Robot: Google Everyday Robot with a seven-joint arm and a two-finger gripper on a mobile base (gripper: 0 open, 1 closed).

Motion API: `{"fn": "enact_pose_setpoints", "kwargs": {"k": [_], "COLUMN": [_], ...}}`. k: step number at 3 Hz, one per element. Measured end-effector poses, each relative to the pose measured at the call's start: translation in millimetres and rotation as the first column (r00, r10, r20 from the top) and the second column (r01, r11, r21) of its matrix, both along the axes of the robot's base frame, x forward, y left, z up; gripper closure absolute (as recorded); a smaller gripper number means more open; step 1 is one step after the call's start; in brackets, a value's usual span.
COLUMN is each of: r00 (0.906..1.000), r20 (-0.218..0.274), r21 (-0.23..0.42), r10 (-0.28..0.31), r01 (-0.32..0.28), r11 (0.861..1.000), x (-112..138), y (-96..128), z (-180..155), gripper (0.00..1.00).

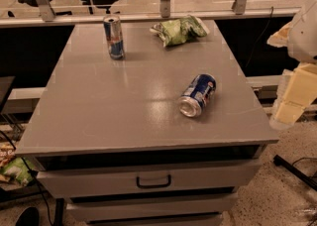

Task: Pick redbull can

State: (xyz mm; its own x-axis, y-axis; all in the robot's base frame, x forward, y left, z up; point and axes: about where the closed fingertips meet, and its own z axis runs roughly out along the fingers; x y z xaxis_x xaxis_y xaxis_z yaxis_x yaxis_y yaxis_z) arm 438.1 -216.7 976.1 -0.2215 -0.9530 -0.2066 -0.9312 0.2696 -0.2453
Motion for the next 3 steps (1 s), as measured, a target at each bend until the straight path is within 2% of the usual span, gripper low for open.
{"fn": "enact_pose_setpoints", "kwargs": {"k": [1,2,3], "r00": [1.0000,0.9989,0.9945], "r20": [0.000,0.040,0.101], "r21": [0.000,0.054,0.137], "r10": [0.000,0.023,0.027], "r01": [0.000,-0.025,-0.040], "r11": [1.000,0.998,0.990], "x": [0.0,14.9,54.6], "y": [0.0,11.9,33.2], "z": [0.0,2.8,2.8], "gripper": [0.00,0.00,0.00]}}
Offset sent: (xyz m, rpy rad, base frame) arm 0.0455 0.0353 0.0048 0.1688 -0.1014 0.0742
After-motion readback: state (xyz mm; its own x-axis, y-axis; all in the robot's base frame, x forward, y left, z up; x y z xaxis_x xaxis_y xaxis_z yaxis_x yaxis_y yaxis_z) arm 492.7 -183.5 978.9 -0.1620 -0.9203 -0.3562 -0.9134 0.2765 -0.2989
